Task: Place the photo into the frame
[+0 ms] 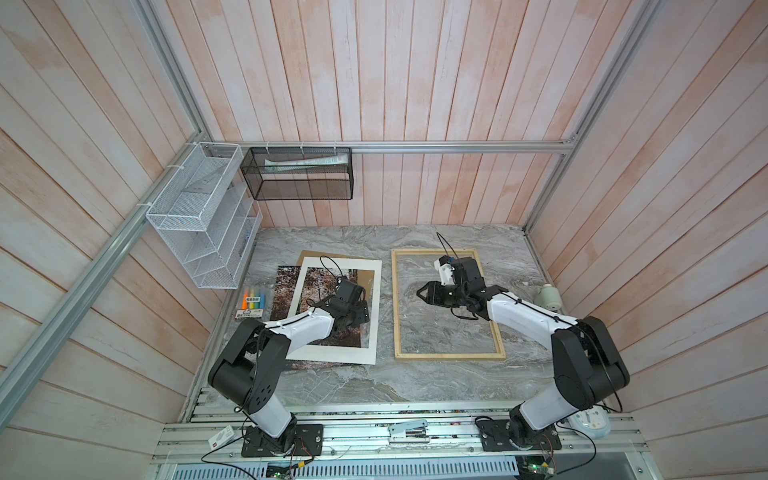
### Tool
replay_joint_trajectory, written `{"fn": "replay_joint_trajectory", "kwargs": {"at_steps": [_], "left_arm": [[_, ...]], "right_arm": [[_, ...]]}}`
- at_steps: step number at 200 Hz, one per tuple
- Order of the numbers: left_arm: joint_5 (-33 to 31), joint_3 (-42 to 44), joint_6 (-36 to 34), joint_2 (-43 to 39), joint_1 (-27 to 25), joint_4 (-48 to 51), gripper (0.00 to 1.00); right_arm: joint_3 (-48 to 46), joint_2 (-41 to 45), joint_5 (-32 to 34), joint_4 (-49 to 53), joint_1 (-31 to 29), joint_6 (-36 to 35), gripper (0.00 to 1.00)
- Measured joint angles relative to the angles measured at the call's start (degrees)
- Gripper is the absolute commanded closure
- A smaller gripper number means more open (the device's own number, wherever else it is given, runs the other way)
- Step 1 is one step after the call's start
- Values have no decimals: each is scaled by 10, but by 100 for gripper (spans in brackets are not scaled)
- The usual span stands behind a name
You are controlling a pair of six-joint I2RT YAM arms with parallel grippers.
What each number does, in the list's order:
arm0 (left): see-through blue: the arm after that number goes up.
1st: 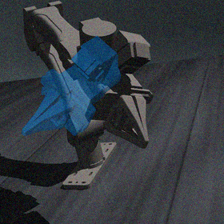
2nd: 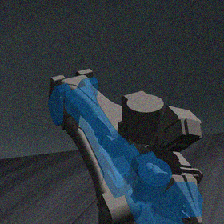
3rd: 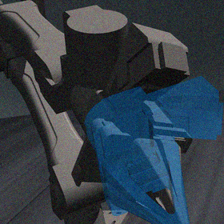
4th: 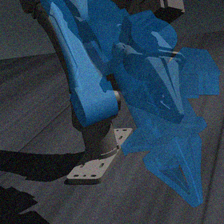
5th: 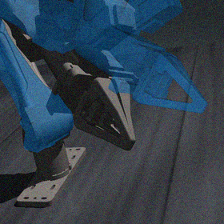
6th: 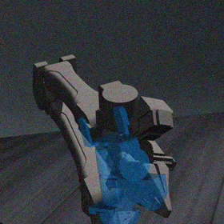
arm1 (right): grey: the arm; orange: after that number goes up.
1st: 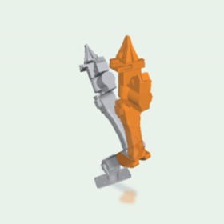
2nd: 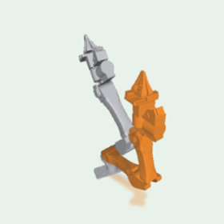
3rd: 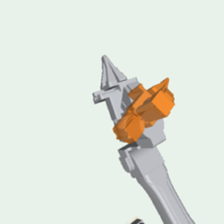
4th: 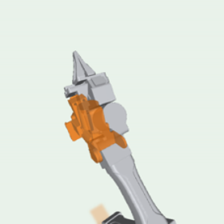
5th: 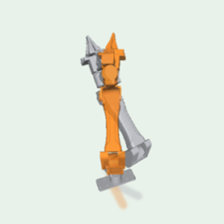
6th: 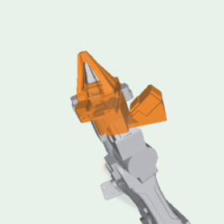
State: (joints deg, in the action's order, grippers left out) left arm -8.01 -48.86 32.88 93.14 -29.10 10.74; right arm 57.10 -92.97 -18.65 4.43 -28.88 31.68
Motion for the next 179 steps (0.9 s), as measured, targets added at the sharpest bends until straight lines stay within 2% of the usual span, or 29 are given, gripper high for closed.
{"fn": "replay_joint_trajectory", "kwargs": {"at_steps": [37, 64, 118, 179], "left_arm": [[-4, 11, 4, -5, 6, -5, 21], [-6, 17, 4, -8, 7, -5, 21], [-8, 33, 8, -31, 7, -5, 21], [7, 134, 52, -141, 7, 0, 21]], "right_arm": [[76, -71, 79, 35, -80, 2, 57], [115, -118, 102, 47, -114, 2, 57], [110, -143, 55, 26, -152, 27, 55], [-47, -49, -23, -54, -188, 130, 50]]}}
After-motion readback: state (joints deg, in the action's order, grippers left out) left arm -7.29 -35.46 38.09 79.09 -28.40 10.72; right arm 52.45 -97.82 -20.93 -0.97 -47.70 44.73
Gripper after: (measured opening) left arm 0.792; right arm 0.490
